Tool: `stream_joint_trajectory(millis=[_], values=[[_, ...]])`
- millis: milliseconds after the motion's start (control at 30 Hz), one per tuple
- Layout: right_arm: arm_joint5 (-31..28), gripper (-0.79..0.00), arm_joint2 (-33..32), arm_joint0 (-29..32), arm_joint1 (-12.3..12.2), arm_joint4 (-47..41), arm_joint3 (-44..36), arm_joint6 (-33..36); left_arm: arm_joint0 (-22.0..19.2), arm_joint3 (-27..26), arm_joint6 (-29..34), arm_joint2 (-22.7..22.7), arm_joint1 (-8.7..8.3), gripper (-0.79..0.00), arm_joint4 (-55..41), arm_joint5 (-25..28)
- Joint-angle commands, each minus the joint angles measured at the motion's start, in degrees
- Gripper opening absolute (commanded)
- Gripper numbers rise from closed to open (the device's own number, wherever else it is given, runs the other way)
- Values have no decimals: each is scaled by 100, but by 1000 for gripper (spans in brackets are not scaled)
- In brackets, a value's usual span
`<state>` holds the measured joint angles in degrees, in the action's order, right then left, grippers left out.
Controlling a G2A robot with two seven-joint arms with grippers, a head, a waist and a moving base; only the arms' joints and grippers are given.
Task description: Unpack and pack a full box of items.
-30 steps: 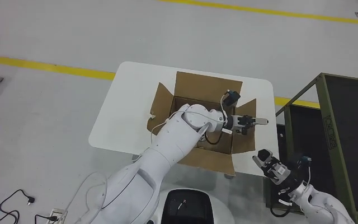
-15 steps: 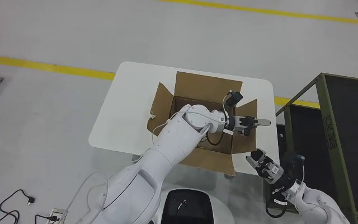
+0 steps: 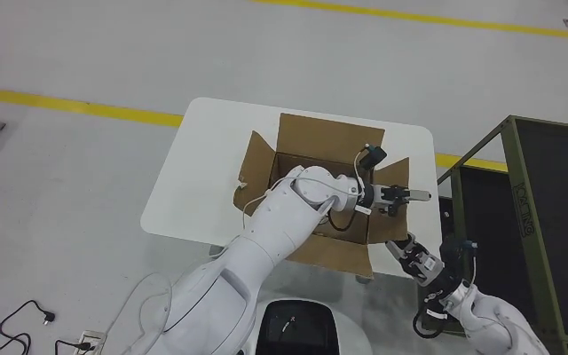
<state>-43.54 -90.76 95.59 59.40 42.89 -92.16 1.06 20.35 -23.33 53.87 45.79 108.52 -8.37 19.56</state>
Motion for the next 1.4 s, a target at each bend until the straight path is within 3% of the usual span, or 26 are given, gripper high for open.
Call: stream_joint_trajectory(millis=[0, 100, 467, 633, 833, 1133, 1367], values=[[112, -606, 4, 8, 6, -4, -20, 4, -1, 1, 12, 9, 1, 0, 10, 10], [288, -785, -12, 57, 16, -68, -35, 2, -3, 6, 27, 32, 1, 0, 9, 18], [274, -785, 79, 178, 79, -1195, 189, -129, -95, 24, 60, 215, -91, 0, 41, 150], [98, -785, 132, 143, 103, -1845, 373, -62, -157, 70, 55, 390, -269, 0, 212, 322], [96, -785, 130, 133, 103, -1878, 385, -33, -92, -37, 6, 651, -525, 0, 369, 319], [96, -785, 130, 133, 103, -1878, 385, -33, 293, -830, -176, 1033, -936, 0, 821, 106], [476, -785, 294, 191, 165, -2941, 439, 143, 786, -1748, -181, 1341, -1189, 0, 1024, -335]])
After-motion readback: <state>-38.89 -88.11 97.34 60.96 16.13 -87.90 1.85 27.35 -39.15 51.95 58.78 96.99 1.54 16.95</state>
